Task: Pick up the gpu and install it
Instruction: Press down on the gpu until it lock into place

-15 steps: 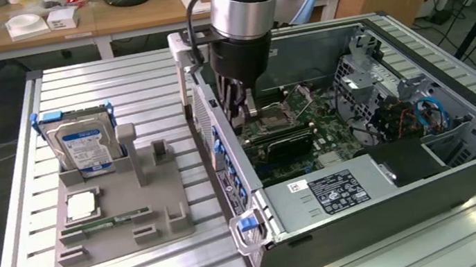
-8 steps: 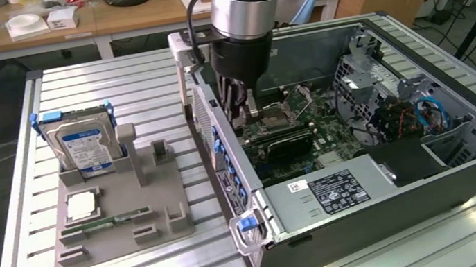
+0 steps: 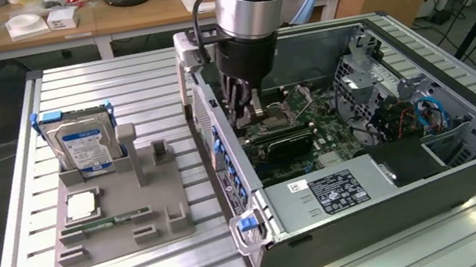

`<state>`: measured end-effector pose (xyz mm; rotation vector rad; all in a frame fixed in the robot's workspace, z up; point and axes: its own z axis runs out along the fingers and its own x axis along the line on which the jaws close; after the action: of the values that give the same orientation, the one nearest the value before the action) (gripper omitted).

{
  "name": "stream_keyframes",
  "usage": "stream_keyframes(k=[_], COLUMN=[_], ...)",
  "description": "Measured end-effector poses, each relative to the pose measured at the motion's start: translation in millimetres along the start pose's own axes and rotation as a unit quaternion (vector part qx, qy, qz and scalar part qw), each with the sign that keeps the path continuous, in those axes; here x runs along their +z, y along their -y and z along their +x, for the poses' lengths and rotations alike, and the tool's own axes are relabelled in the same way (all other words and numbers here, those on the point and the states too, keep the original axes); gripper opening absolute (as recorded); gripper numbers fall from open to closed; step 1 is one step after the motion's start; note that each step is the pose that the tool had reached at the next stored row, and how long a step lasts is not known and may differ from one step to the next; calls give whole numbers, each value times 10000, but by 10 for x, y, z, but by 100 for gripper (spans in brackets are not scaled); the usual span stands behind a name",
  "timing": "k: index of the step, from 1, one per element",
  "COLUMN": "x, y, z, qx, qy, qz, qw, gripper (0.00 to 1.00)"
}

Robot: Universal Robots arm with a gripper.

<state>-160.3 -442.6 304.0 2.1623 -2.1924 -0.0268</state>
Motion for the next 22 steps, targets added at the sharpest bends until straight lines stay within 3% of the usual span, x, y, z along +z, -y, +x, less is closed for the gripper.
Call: stream_keyframes(k=[12, 19, 22], x=[-14, -19, -19], y=[267, 366, 371], z=[-3, -4, -5], qx=[-1, -3, -2], qy=[-1, -1, -1], qz=[-9, -10, -11], qw=[10000, 10000, 10000], gripper=[11, 11, 11])
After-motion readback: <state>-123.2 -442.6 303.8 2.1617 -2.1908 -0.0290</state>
